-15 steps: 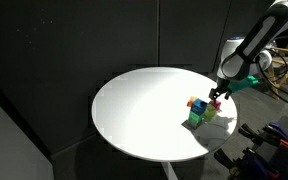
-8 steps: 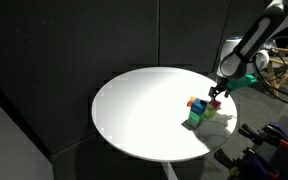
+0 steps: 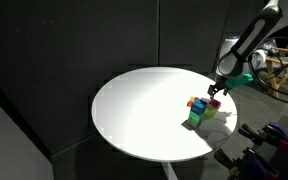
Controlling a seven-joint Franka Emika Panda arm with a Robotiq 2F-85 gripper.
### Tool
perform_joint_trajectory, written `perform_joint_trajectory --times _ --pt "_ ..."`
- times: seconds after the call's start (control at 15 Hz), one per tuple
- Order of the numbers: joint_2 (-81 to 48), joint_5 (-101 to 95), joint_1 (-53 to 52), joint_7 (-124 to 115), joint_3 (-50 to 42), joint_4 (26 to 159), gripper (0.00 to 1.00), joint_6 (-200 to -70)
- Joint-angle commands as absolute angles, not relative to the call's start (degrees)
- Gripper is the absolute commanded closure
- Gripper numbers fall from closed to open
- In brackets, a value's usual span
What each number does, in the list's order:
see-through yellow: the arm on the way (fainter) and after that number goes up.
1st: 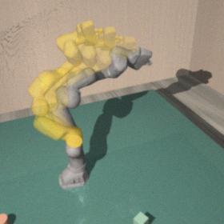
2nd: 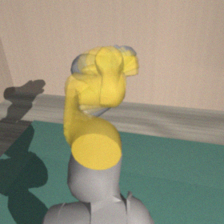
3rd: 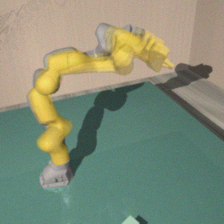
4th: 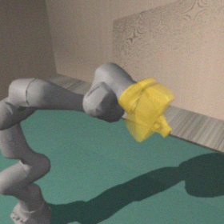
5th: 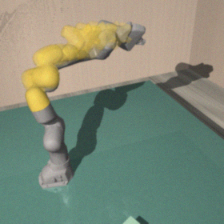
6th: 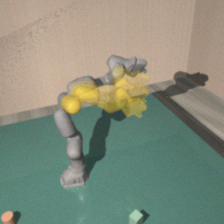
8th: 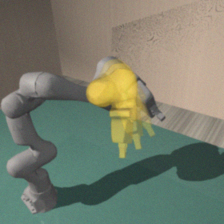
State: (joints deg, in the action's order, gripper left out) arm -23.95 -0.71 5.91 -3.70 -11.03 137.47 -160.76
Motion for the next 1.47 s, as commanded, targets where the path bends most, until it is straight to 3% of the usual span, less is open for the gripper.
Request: perform_joint_trajectory --times 0.0,1.4 --pt "-25.1 0.4 8.5 -1.0 -9.0 135.1 0.0 -158.8" --pt "-29.8 1.8 13.1 3.4 -5.8 130.5 0.0 -157.3"
